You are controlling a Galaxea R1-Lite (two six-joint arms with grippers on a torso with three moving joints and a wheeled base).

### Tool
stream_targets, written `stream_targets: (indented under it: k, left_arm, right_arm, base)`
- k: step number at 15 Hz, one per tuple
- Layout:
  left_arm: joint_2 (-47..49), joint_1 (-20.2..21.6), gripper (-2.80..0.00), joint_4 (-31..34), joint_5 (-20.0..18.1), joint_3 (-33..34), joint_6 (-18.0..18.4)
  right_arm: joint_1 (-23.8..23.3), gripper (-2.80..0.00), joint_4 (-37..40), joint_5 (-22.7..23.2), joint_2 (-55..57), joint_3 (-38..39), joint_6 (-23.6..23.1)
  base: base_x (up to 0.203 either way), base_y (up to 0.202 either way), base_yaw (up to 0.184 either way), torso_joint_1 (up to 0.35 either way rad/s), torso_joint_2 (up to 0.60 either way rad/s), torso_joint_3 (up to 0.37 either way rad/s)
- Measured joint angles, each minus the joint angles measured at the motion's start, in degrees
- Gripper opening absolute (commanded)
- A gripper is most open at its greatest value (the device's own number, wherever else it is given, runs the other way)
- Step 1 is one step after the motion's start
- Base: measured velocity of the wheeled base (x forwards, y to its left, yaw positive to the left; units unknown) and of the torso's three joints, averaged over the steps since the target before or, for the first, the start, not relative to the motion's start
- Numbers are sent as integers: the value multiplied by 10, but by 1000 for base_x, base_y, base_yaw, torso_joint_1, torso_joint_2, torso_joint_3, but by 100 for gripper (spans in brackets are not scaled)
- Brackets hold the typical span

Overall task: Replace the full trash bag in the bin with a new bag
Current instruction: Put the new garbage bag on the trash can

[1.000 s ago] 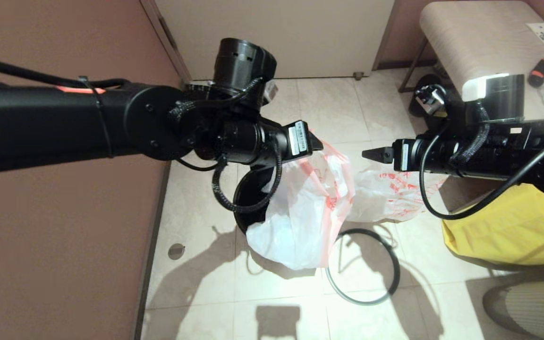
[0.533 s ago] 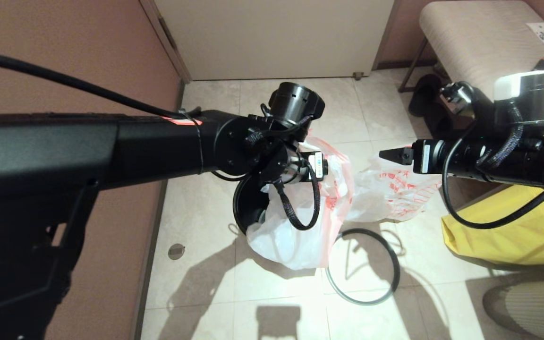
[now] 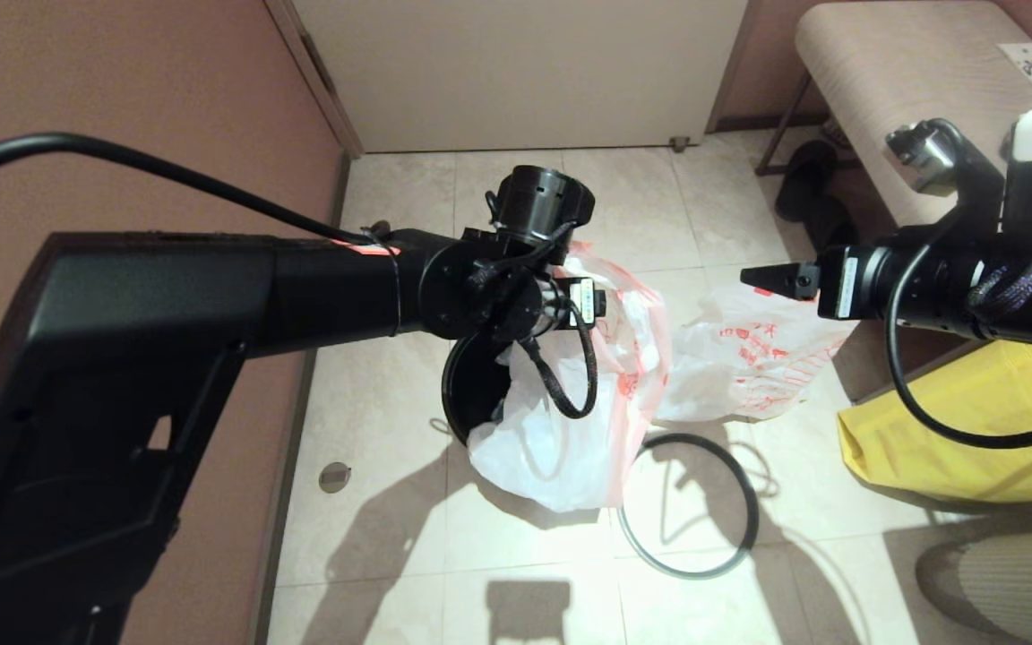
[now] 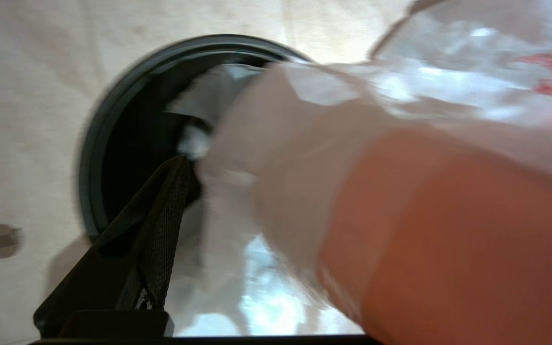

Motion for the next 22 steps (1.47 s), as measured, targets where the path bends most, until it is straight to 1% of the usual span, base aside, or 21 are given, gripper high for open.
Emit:
stream_targets:
  k: [2,3,5,7,11,13,16,17,19,21,22]
  left_arm:
    - [-1,21,0,2,16,2,8]
    - [-7,26,-280,4,19,6,9]
    - [-25,32,-280,24,21,24,7]
    - [-41,37,-280,54,21,46,-4]
    - [-58,65,-280,60,16,68,-7]
    - [-63,82,-280,59,5,71,-7]
    - [-68,95,-280,60,-2,71,-12]
    - [-68,96,-280,62,-2,71,-13]
    - [-70,93,-280,74,-3,70,-12]
    - [-76,88,-280,77,-2,68,-12]
    - [-80,84,-280,78,-3,68,-12]
  right_arm:
    - [6,0,22,-4,-11,-1,-11]
    - [11,0,32,-14,-17,-1,-14]
    - [22,0,37,-36,-23,-2,-14]
    - [37,0,39,-38,-25,-2,-14]
    - [71,0,61,-40,-16,-2,-2]
    - [75,0,60,-36,3,-1,11]
    - [78,0,48,-22,45,4,6]
    - [79,0,31,-18,62,9,-3]
    - [79,0,-29,-6,97,23,-35]
    - [78,0,-109,22,137,36,-78]
    - [77,0,-137,34,156,38,-98]
  base:
    - [0,0,0,0,0,0]
    - [0,0,0,0,0,0]
    - [0,0,0,0,0,0]
    - [0,0,0,0,0,0]
    - [0,0,0,0,0,0]
    - [0,0,0,0,0,0]
    - [0,0,0,0,0,0]
    - [0,0,0,0,0,0]
    - [0,0,0,0,0,0]
    - [0,0,0,0,0,0]
    - [0,0,0,0,0,0]
